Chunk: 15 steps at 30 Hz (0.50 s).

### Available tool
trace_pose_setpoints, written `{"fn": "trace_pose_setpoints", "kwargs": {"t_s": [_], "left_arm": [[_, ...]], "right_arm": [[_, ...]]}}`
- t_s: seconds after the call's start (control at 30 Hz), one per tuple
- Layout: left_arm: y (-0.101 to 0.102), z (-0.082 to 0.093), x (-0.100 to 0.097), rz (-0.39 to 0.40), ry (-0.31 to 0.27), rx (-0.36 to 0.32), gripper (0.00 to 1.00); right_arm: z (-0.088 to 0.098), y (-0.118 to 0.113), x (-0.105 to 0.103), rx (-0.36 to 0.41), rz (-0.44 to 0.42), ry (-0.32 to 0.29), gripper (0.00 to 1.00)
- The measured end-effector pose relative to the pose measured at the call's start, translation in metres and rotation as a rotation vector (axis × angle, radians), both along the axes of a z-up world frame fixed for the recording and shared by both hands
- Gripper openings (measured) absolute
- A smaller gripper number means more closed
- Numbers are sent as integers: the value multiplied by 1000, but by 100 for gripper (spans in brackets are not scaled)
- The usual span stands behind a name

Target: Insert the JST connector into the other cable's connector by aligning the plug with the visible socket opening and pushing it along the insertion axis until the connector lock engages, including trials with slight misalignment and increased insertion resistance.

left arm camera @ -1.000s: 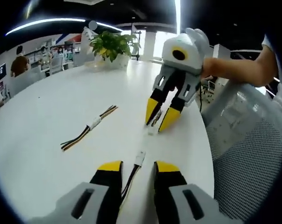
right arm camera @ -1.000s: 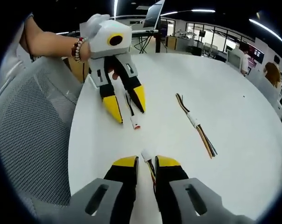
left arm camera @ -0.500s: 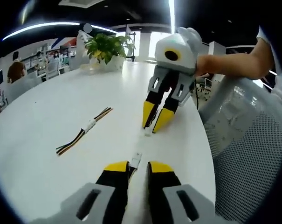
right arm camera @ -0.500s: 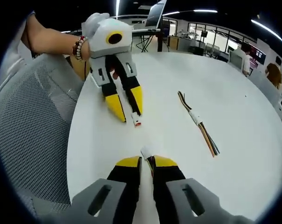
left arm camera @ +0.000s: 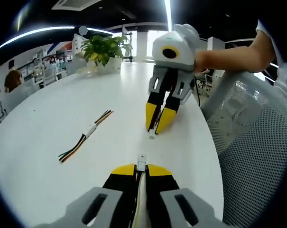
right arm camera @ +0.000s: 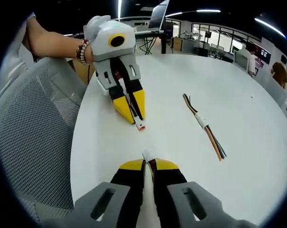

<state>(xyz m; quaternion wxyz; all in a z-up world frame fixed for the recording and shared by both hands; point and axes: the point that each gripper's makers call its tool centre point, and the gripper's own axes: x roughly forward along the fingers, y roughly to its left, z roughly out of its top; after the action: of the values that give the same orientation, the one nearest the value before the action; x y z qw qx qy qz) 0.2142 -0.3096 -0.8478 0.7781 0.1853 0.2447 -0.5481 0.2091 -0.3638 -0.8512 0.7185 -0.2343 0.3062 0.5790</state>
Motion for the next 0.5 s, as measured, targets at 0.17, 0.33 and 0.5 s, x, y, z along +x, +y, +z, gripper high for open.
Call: {"fn": "trace_pose_setpoints", "kwargs": {"t_s": [0.17, 0.33, 0.5], "left_arm": [[-5, 9, 1, -9, -20, -17, 0], [-10, 11, -1, -35, -48, 2, 0], [-11, 10, -2, -48, -59, 20, 0]], "right_arm": [[15, 10, 6, 43, -18, -39, 4], [15, 19, 8, 26, -23, -57, 3], [14, 26, 0, 14, 18, -60, 3]]}}
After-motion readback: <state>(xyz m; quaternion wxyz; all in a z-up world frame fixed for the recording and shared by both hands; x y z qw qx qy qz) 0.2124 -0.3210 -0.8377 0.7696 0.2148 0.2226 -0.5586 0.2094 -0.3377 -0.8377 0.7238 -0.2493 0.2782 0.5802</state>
